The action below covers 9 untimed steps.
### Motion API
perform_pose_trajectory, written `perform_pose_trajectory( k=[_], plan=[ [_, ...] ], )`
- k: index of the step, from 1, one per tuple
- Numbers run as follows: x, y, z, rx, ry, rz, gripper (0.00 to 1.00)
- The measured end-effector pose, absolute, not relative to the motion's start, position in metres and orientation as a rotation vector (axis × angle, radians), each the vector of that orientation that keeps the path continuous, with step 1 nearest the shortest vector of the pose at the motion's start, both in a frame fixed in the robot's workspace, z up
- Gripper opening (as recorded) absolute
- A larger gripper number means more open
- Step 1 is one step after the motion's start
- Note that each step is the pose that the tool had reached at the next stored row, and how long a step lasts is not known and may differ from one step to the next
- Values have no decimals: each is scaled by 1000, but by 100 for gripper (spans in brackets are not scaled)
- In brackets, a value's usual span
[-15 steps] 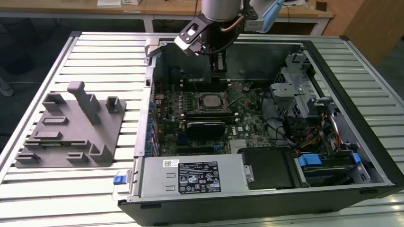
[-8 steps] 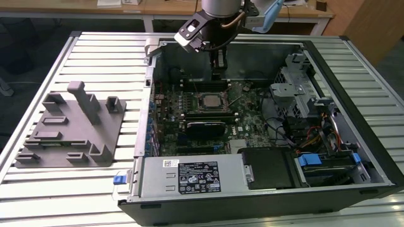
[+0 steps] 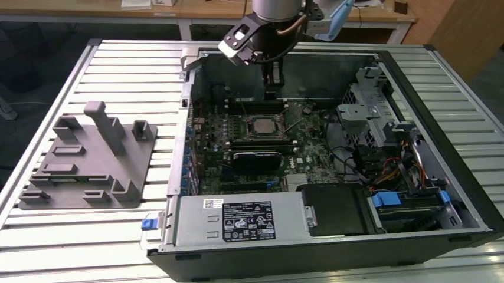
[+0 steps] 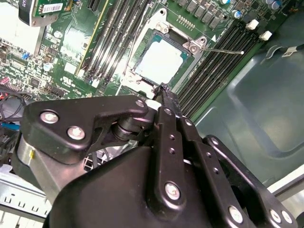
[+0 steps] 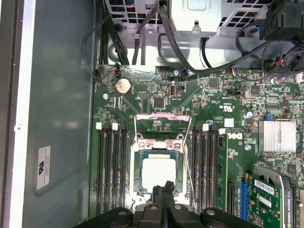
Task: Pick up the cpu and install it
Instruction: 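Close the cpu cover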
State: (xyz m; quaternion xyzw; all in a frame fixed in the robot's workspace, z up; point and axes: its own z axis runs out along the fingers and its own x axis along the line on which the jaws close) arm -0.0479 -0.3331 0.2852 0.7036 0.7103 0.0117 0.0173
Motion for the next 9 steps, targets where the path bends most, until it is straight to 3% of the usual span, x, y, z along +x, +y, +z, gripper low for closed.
perform_pose_trajectory(
  k=[9],
  plan=[
    [-47,-333,285,2186,2207,36,11]
  ],
)
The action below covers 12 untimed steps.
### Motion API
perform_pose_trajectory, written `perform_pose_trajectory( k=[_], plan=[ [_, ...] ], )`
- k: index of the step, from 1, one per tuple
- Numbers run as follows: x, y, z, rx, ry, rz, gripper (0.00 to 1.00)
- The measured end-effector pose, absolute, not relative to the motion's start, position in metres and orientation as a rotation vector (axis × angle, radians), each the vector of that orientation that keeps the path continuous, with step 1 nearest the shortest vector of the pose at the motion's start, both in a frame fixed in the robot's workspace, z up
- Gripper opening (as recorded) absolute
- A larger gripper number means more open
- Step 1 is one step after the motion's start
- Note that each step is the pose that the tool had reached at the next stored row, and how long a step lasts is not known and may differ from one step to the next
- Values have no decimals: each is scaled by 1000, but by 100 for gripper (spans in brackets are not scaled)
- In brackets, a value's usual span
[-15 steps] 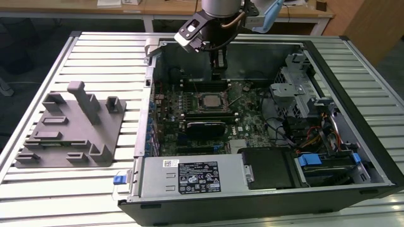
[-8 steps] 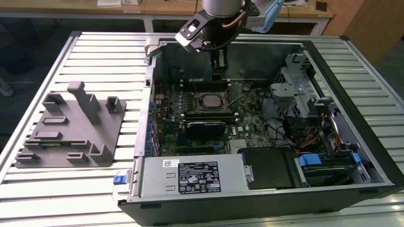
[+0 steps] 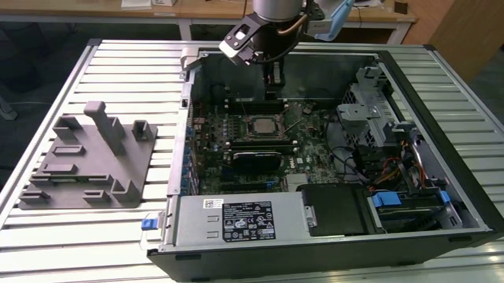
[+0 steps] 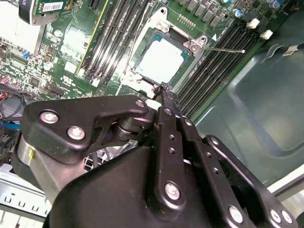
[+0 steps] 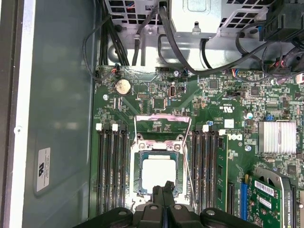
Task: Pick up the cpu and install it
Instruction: 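Close the cpu cover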
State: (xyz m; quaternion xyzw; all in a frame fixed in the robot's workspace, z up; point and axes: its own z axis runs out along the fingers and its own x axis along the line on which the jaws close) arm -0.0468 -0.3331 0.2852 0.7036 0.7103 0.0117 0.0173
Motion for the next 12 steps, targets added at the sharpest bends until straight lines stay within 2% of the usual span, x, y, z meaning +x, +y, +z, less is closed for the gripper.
perform_pose_trajectory(
  k=[12],
  plan=[
    [-28,-333,286,2186,2207,36,11]
  ],
)
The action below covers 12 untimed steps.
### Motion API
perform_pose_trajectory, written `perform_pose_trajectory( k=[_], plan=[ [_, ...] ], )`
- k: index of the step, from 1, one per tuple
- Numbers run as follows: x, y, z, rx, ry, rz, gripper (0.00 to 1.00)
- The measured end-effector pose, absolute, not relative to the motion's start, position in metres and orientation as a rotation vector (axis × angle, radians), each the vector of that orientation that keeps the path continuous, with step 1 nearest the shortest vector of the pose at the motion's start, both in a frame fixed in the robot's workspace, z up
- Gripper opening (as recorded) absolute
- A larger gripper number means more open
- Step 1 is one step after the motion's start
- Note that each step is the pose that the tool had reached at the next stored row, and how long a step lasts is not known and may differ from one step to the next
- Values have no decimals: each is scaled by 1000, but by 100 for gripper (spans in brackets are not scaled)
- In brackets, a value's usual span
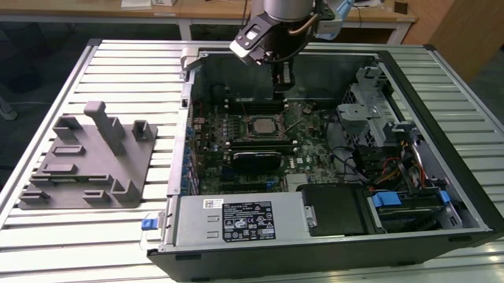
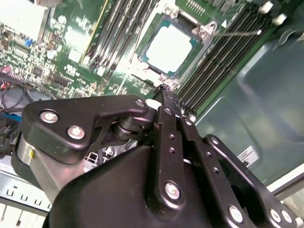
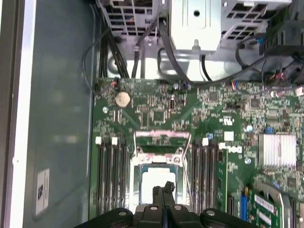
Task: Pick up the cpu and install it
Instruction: 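Close the cpu cover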
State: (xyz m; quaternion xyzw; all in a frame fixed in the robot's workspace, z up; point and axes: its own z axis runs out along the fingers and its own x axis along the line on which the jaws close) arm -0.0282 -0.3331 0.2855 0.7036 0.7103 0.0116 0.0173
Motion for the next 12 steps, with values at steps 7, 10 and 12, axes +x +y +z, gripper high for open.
perform_pose_trajectory(
  k=[7,10,12],
  plan=[
    [-12,-333,286,2186,2207,36,11],
    [-6,-333,286,2186,2207,36,11],
    [-2,-333,286,2186,2207,36,11]
  ],
)
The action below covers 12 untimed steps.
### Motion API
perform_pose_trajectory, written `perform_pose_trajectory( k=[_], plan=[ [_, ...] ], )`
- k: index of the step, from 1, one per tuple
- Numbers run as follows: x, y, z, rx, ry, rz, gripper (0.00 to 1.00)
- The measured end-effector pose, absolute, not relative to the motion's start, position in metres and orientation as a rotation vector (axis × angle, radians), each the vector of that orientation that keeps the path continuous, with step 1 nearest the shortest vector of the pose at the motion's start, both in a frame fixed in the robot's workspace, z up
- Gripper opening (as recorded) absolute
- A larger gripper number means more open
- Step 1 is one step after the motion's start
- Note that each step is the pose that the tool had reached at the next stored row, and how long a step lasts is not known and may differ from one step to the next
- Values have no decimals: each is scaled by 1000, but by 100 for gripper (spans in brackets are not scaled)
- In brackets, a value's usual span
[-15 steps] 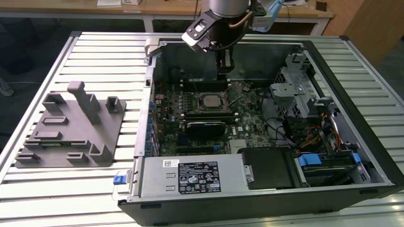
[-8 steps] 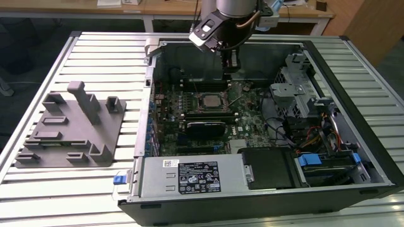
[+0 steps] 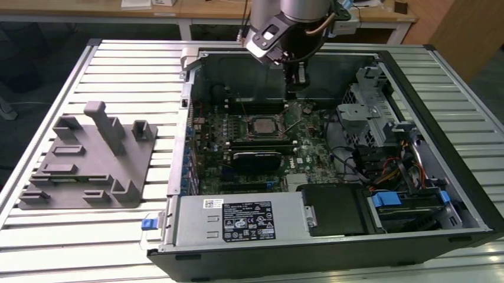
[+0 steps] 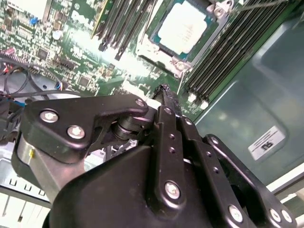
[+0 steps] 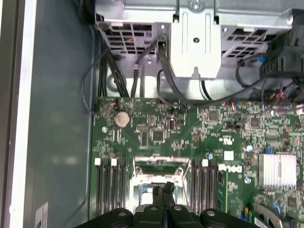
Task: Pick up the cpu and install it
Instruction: 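Close the cpu cover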
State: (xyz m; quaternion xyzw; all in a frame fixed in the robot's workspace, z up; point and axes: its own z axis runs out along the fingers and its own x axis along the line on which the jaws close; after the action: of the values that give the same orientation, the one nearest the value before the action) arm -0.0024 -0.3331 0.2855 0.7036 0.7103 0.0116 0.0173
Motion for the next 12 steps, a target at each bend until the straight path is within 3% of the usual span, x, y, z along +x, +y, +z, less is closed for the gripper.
perform_pose_trajectory(
  k=[12],
  plan=[
    [24,-333,285,2187,2208,35,11]
  ],
)
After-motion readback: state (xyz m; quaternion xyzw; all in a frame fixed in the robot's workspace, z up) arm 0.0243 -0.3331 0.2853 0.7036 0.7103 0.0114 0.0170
